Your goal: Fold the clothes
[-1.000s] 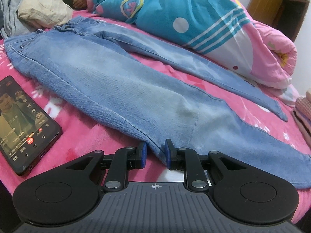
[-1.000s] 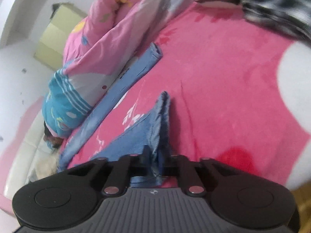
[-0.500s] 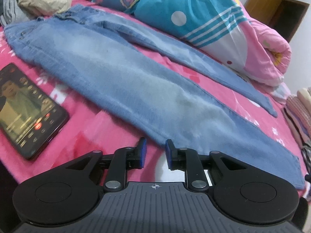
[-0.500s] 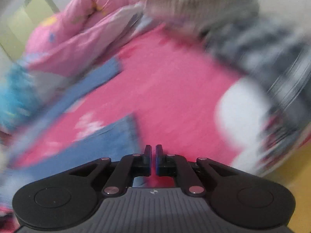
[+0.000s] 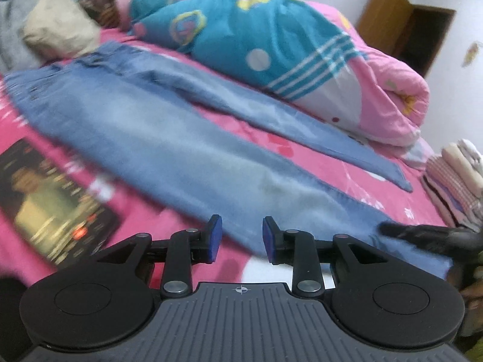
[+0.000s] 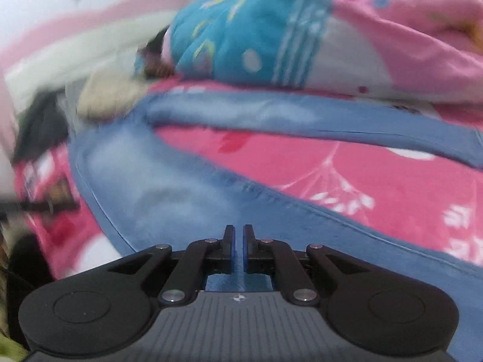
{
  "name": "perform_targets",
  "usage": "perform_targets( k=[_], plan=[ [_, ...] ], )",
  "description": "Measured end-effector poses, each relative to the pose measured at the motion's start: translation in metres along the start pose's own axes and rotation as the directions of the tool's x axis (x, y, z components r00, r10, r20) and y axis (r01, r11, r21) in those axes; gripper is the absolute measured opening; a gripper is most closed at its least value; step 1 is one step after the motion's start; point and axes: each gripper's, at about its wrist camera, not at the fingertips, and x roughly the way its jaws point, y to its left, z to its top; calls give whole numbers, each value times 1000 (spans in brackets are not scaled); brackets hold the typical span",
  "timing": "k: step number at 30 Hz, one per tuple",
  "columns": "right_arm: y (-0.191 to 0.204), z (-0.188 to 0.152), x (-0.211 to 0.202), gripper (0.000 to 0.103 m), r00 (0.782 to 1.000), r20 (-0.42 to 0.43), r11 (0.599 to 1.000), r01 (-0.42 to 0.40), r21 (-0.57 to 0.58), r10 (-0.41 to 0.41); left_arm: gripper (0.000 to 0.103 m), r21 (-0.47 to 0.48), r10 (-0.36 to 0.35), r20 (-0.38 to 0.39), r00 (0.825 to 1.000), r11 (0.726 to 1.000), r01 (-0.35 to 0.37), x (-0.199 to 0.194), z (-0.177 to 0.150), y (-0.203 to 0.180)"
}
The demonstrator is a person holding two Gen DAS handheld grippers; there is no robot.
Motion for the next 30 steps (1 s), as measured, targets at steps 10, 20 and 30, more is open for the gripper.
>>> perform_targets(
  k=[10, 20, 30],
  plan=[
    [-91, -79, -96, 3, 890, -86, 880, 455, 133, -447, 29, 136, -59, -44, 997, 989, 65, 46, -20, -15],
    [-51, -26, -55, 5, 975, 39, 969, 213, 123, -219, 29, 97, -59, -69, 996, 993, 65, 37, -20, -8],
    [-156, -17, -73, 0, 913, 9, 802, 353, 482, -407, 31, 120, -64, -70, 996, 990, 72, 35, -25, -6]
  ],
)
